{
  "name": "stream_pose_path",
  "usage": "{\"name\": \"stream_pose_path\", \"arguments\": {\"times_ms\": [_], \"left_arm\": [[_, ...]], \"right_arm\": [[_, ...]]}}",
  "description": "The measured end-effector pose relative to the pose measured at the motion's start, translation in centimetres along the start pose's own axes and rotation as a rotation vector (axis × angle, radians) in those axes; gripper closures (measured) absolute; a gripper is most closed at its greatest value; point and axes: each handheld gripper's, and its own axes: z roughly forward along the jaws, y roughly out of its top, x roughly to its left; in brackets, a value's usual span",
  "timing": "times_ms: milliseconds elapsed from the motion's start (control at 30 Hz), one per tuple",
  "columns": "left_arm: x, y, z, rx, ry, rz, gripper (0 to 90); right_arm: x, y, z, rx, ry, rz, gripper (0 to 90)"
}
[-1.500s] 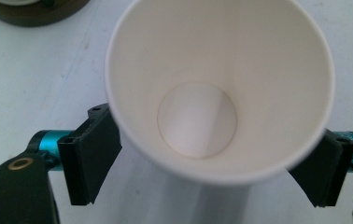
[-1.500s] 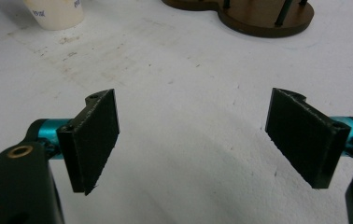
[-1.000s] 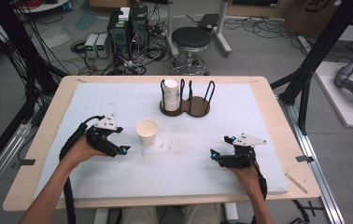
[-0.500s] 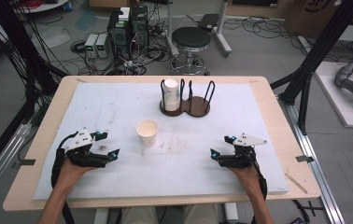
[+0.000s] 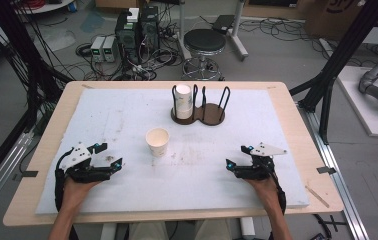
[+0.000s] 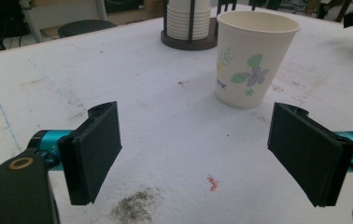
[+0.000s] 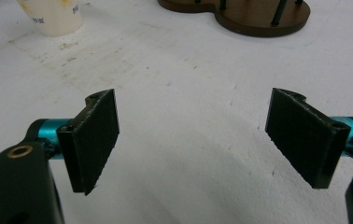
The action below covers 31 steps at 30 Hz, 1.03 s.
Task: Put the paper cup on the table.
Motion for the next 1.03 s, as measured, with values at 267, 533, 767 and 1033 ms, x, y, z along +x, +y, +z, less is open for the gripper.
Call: {"name": "stream_pose_path", "arguments": {"times_ms": [267,533,767,1033], "left_arm": [[-0.09,-0.01,0.0,0.001,0.014,0.008,17.3],[-0.07,-0.07,-0.11,-0.009,-0.002,0.009,17.3],[-0.1,-0.05,-0.04,-0.005,-0.006,0.01,17.5],[0.04,-0.04,-0.01,0.0,-0.01,0.004,17.5]], "right_arm": [[-0.06,-0.05,-0.06,-0.006,0.006,0.008,18.0],[-0.05,-0.08,-0.11,-0.013,0.008,0.003,18.0],[-0.01,-0.11,-0.16,-0.016,0.006,0.009,18.0],[0.05,-0.15,-0.21,-0.023,0.001,0.002,18.0]]}}
